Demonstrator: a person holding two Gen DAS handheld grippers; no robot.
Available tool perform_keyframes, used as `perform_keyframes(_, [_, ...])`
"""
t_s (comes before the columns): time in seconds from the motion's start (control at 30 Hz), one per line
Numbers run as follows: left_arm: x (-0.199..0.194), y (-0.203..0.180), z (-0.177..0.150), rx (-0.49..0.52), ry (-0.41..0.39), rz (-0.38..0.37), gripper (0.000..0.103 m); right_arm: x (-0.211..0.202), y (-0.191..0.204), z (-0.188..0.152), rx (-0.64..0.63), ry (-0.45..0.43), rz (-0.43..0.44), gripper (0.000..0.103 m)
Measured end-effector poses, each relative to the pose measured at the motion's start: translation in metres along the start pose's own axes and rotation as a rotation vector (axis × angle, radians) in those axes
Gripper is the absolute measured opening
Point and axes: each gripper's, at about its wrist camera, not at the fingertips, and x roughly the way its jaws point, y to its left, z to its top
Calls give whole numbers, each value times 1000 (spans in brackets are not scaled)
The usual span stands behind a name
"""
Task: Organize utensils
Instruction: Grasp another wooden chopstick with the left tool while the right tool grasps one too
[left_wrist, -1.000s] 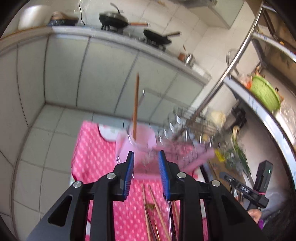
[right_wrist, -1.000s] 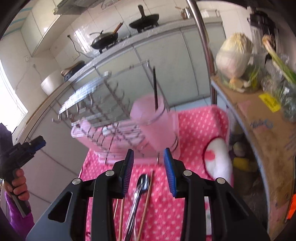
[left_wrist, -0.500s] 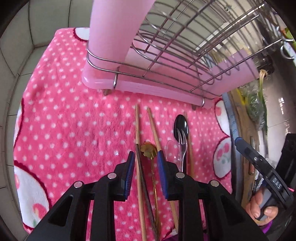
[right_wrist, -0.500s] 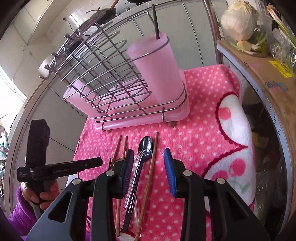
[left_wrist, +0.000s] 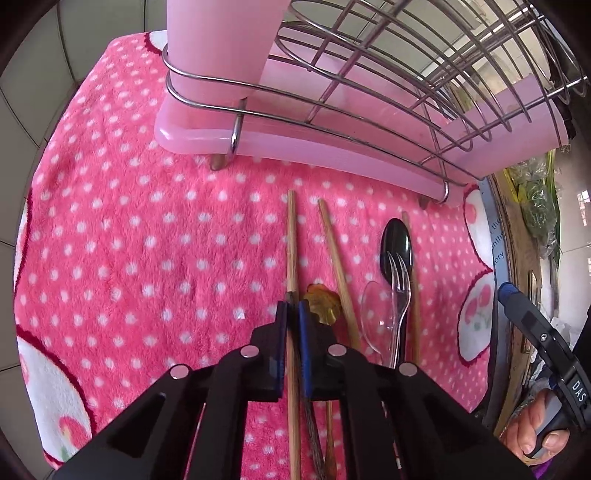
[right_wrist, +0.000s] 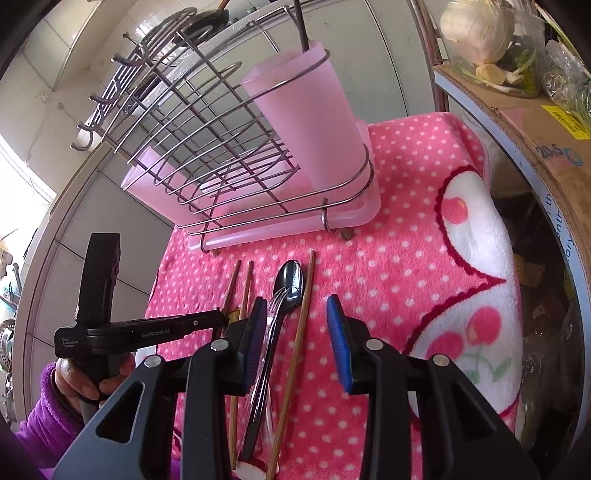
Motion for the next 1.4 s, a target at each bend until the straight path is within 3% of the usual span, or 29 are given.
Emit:
perform_keyframes(0.5, [-38,40,6,-57,-9,-122,5,27,-20,8,143,86,51,32])
perform_keyframes(0.7, [-37,63,9,-108,7,-147,5,46,-8,3,119,153,38,20])
perform_keyframes(0.93, [-39,85,11,-149,37,-211,5,54,-1,-2,101,180,18,19])
perform_keyframes(1.03, [-44,96,13,-149,8,-191,0,57,-1,-3,98,187,14,19])
perform_keyframes(1.3, [-54,98,13,-168,-1,-192,2,72,6,-4,73,216,-12,19])
perform_keyframes(1.4, [-49,87,19,-166,-18,-137,3,82,13,-7,44,246,-43,10])
